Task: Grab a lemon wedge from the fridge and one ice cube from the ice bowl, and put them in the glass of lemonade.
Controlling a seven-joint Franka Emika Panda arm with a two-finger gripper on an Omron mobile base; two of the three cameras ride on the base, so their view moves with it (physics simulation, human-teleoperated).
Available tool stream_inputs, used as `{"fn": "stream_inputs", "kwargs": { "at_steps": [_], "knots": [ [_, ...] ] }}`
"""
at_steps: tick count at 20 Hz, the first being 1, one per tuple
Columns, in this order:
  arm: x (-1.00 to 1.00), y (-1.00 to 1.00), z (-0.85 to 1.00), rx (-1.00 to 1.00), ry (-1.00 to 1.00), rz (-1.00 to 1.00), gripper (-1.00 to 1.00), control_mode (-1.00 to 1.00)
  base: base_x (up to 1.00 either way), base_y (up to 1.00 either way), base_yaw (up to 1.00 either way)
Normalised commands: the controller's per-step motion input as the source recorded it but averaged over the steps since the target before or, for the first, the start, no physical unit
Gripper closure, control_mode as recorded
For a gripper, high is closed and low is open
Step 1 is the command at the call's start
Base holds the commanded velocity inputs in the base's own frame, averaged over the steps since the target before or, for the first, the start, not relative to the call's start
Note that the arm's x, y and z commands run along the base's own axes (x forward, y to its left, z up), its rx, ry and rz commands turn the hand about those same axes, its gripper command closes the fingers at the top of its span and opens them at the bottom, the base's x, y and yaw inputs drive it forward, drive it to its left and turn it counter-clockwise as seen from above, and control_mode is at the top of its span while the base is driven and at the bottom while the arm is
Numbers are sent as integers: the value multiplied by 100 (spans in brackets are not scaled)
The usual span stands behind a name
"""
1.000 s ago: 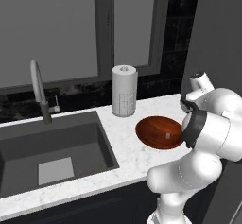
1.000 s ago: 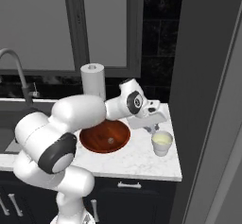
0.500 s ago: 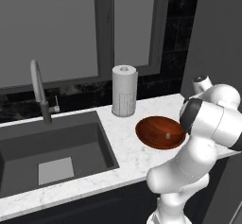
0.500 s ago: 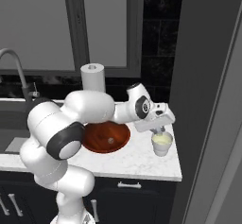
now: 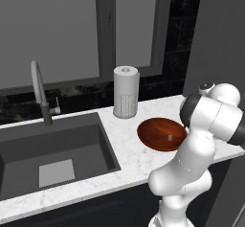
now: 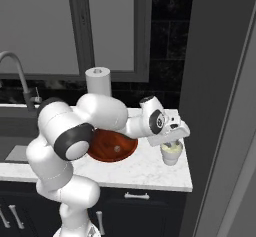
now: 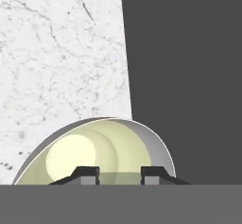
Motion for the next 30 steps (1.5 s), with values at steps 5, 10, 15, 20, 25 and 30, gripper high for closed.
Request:
{"fn": "stream_inputs", "kwargs": {
  "at_steps": [5,10,15,20,25,30],
  "knots": [
    [4,0,0,0,0,0,-100,-100,0,0,0],
    [16,0,9,0,-1,0,-100,-100,0,0,0],
    [-15,0,44,0,-6,0,-100,-100,0,0,0],
    [-32,17,64,0,-12,0,-100,-100,0,0,0],
    [-31,85,16,11,-36,0,-100,-100,0,0,0],
    [-33,100,34,28,-55,-1,-100,-100,0,0,0]
  ]
}}
